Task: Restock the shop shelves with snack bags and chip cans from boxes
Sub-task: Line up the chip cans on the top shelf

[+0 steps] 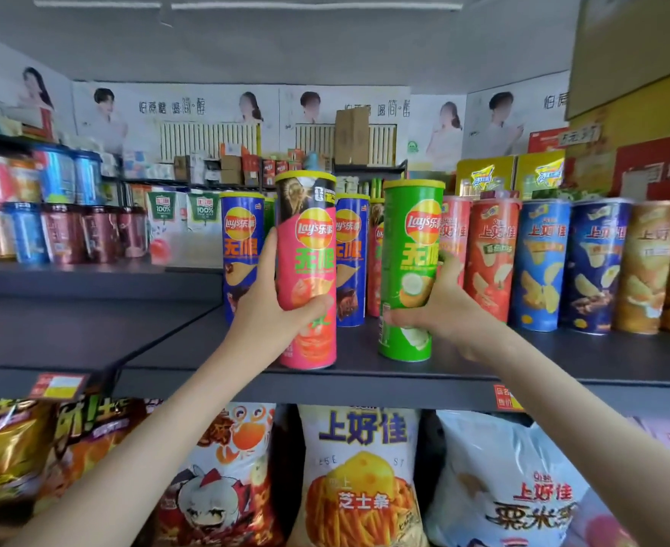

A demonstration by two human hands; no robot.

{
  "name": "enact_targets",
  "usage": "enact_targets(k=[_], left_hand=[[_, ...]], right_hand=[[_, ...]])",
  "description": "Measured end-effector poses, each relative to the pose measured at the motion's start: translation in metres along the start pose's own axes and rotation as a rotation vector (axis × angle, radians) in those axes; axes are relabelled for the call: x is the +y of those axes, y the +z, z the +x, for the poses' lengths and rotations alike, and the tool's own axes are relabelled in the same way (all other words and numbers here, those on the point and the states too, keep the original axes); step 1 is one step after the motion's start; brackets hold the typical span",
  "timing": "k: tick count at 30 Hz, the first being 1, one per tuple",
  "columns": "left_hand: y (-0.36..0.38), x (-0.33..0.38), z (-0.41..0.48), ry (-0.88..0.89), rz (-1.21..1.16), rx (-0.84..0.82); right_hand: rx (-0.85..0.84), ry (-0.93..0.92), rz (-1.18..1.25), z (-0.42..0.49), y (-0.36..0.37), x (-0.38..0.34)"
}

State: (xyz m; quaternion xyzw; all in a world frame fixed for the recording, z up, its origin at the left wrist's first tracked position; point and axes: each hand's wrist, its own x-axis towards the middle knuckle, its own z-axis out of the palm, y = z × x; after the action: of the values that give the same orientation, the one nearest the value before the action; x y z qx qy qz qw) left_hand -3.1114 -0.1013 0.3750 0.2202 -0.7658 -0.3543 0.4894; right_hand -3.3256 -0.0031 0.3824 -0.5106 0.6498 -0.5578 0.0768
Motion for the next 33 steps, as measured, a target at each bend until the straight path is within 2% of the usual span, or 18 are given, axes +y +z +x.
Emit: enact_targets(k=[3,7,12,18,25,33], left_hand=[[-0.004,-0.004,0.008,0.014,0.056,-0.041],[-0.011,-0.012,0.023,0.024,0.081,-0.096],[-0.018,-0.024,0.038,0.030,0.032,-0.138],[-0.026,-0.038,0.052,0.038,-0.045,-0.149],[-0.038,-0.039,0.052,0.094,-0.124,-0.145],[-0.090,-0.038,0.048,0.109,-0.202,-0.102]], right_hand=[[0.105,-0.043,-0.089,0.014,0.016,0.002],[0.161,-0.023,-0.179,0.035,0.033,0.011],[0.173,0.028,-0.279,0.047,0.042,0.017],[0.207,-0.060,-0.323,0.050,0.050,0.029],[0.209,-0.019,-0.399,0.051,0.056,0.023],[0.270,0.022,-0.598,0.043,0.061,0.010]])
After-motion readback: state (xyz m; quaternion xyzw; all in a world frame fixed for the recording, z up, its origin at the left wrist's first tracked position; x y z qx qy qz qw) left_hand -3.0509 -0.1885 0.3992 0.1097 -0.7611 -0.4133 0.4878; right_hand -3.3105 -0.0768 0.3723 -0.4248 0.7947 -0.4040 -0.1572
